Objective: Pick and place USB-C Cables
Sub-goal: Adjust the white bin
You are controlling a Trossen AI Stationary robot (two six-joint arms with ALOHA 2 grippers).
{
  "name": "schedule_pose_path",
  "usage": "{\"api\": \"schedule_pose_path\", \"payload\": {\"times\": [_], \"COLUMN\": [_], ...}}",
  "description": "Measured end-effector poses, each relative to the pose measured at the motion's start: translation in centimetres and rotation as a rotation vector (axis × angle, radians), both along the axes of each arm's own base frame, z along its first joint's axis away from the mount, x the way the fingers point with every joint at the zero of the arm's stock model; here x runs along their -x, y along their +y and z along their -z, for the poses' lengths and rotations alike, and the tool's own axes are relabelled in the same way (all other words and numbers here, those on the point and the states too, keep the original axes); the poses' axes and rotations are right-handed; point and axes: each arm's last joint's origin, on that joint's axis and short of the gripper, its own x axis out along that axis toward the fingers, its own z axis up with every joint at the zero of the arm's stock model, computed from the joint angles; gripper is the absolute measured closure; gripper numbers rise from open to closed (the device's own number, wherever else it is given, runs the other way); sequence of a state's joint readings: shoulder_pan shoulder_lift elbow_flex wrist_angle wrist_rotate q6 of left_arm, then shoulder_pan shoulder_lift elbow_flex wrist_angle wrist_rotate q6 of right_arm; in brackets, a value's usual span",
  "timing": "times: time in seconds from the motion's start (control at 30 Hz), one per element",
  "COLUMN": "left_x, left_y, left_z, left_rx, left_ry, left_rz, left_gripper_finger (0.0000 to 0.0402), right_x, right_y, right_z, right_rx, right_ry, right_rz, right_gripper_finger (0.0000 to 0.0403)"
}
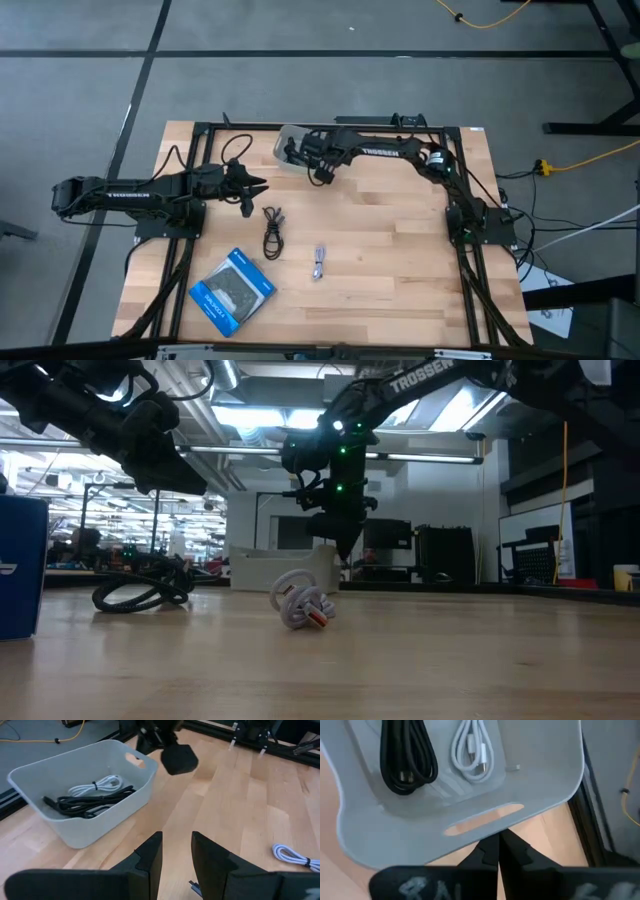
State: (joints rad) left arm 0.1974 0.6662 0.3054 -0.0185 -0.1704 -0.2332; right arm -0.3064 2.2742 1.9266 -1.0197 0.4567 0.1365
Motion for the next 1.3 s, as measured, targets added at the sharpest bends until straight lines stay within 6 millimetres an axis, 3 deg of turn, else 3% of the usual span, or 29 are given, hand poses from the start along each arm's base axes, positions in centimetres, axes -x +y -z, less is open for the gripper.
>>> {"api": "schedule_pose_path", "payload": {"times": [0.17,0.37,0.63,0.83,0.97,1.1,1.3], "left_x": [0.0,0.0,0.0,0.0,0.1,0.1,0.1], "left_y": [0.0,0.0,0.0,0.0,0.0,0.0,0.0], "left_z": [0.0,0.0,0.0,0.0,0.2,0.2,0.2], "left_rx": [-0.004,-0.006,-0.006,-0.005,-0.002,-0.002,-0.002], "left_ry": [0.002,0.002,0.002,0.007,0.022,0.022,0.023], "left_rz": [0.001,0.001,0.001,0.001,0.002,0.002,0.002], "left_gripper_finger": [0.0305,0.0305,0.0305,0.0305,0.0305,0.0305,0.0305], "right_x": [-0.3,-0.2,0.7,-1.6,-2.4,-2.3,-2.2], "right_y": [-1.7,-2.1,2.7,6.1,7.1,6.6,3.7], "right_z": [-0.4,-3.0,-6.5,-5.2,-3.3,-1.9,-1.1], "right_rx": [0.010,0.028,-0.317,-0.433,-0.462,-0.437,-0.359], "right_ry": [-0.075,-0.077,0.012,-0.099,-0.143,-0.138,-0.192], "right_rz": [0.001,0.039,0.018,-0.211,-0.280,-0.269,-0.215], "right_gripper_finger": [0.0402,0.0400,0.0401,0.0401,0.0401,0.0401,0.0400]}}
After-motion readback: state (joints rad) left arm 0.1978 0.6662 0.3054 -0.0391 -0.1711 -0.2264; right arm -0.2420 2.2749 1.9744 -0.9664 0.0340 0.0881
